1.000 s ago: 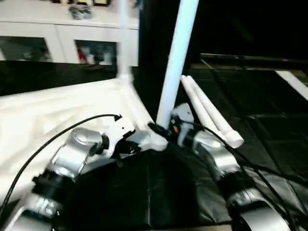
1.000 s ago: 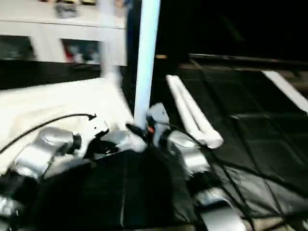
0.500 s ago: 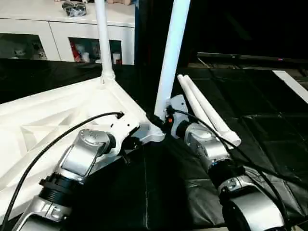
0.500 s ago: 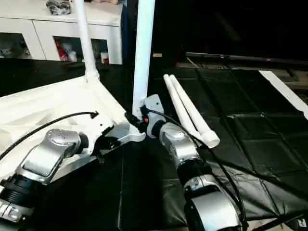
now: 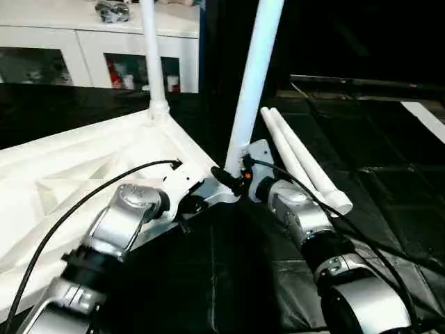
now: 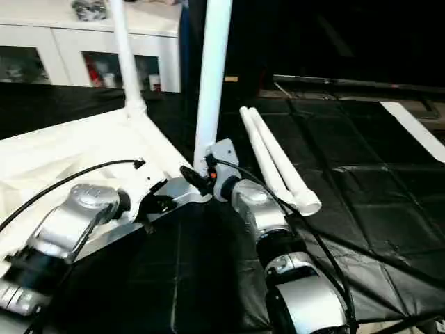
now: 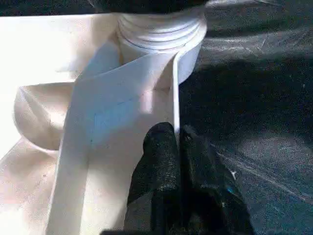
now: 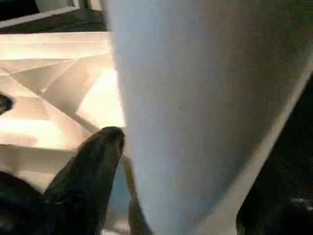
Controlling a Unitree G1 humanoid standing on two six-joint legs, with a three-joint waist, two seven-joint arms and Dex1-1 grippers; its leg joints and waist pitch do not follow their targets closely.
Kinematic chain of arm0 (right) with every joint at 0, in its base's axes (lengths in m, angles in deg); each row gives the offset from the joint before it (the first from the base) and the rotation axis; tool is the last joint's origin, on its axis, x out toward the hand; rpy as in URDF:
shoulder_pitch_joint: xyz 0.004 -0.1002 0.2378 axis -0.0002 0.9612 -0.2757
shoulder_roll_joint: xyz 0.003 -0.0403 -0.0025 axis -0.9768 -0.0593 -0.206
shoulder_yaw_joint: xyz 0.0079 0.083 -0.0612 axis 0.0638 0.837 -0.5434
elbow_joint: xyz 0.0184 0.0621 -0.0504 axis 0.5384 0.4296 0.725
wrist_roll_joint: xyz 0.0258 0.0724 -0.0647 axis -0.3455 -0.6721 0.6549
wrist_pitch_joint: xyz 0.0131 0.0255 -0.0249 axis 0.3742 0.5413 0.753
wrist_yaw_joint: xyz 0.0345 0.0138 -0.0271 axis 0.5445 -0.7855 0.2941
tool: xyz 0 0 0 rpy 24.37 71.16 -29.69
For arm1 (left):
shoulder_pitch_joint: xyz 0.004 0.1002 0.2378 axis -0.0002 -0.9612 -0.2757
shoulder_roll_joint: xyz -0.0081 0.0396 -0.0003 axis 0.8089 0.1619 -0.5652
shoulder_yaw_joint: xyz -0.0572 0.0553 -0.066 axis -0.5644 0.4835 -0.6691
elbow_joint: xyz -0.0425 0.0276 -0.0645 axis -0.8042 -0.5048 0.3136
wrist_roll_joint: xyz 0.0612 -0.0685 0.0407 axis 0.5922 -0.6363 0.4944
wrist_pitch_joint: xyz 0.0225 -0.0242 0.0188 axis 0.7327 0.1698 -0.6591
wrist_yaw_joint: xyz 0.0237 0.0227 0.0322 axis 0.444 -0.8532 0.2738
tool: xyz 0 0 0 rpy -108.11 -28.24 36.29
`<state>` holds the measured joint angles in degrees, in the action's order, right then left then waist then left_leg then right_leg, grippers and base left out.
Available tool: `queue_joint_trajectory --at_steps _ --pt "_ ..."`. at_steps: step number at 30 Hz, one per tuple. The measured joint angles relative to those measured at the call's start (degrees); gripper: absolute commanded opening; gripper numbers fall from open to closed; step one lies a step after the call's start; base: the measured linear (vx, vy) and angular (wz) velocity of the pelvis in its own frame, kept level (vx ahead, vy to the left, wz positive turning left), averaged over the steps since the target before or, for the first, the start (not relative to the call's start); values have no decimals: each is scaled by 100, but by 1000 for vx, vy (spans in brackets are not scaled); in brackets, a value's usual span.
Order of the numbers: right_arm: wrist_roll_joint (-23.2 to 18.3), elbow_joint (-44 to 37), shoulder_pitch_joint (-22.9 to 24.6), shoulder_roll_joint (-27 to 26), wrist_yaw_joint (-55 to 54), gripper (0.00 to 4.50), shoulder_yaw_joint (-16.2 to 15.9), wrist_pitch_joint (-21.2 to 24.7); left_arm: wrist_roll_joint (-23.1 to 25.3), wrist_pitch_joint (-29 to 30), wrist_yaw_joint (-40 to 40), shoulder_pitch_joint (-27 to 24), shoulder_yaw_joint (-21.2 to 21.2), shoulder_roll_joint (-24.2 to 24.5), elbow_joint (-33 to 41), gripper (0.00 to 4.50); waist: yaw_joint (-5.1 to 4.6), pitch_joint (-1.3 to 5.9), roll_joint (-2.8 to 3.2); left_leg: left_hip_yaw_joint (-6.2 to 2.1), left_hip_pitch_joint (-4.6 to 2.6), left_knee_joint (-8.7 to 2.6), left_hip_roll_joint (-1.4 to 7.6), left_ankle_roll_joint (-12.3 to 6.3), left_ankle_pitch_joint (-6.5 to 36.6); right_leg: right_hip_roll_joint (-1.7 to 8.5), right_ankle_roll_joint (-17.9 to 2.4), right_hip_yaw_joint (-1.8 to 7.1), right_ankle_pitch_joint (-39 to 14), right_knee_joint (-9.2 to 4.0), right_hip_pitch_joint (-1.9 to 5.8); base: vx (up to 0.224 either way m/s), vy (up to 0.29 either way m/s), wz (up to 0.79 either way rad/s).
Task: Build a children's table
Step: Rotate leg to tighten
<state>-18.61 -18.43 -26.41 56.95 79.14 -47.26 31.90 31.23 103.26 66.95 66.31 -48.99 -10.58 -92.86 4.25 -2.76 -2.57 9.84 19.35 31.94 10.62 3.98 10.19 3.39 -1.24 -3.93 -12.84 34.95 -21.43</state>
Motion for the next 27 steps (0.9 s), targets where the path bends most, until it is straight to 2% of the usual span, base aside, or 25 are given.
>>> queue_joint_trajectory --at_steps 2,4,8,11,13,16,22,27 --pt "-21 -26 333 152 172 390 10 14 -4 -193 76 111 46 14 -186 0 71 -12 5 0 9 0 2 1 0 0 0 -3 0 0 -4 0 0 0" --pt "-52 -234 452 279 372 403 5 1 -33 -350 165 213 61 76 -353 0 70 -35 54 7 15 2 1 2 -2 0 -4 4 4 0 -13 0 0 0" --pt "-130 -494 628 469 687 443 7 28 -36 -682 338 368 96 154 -633 0 95 -40 75 6 55 -3 11 14 -10 -5 -41 -4 60 5 -47 0 0 0" --pt "-134 -597 949 601 906 449 -15 240 -38 -922 409 468 129 161 -786 0 108 -54 98 8 87 -2 19 15 -12 -9 -41 -6 61 0 -58 0 0 0" --pt "-218 -919 1182 680 1135 449 -38 286 -49 -1041 494 531 135 200 -878 0 107 -74 129 16 102 5 19 13 -13 -8 -40 -3 60 -3 -67 0 0 0" --pt "-337 -1487 1379 996 1503 449 -97 474 -45 -1288 589 568 150 265 -992 0 105 -79 131 16 123 11 21 -3 -21 -7 -40 -6 59 -4 -82 0 0 0" --pt "-460 -2027 1454 1384 1869 449 -54 539 -40 -1618 840 570 178 386 -1126 0 110 -79 132 16 121 15 26 1 -19 -8 -40 -9 59 1 -84 0 0 0" --pt "-568 -2747 1574 1893 2215 449 0 728 -70 -2133 1360 558 305 607 -1217 0 191 -81 134 16 125 25 26 0 -18 -8 -40 -8 59 1 -81 0 0 0"
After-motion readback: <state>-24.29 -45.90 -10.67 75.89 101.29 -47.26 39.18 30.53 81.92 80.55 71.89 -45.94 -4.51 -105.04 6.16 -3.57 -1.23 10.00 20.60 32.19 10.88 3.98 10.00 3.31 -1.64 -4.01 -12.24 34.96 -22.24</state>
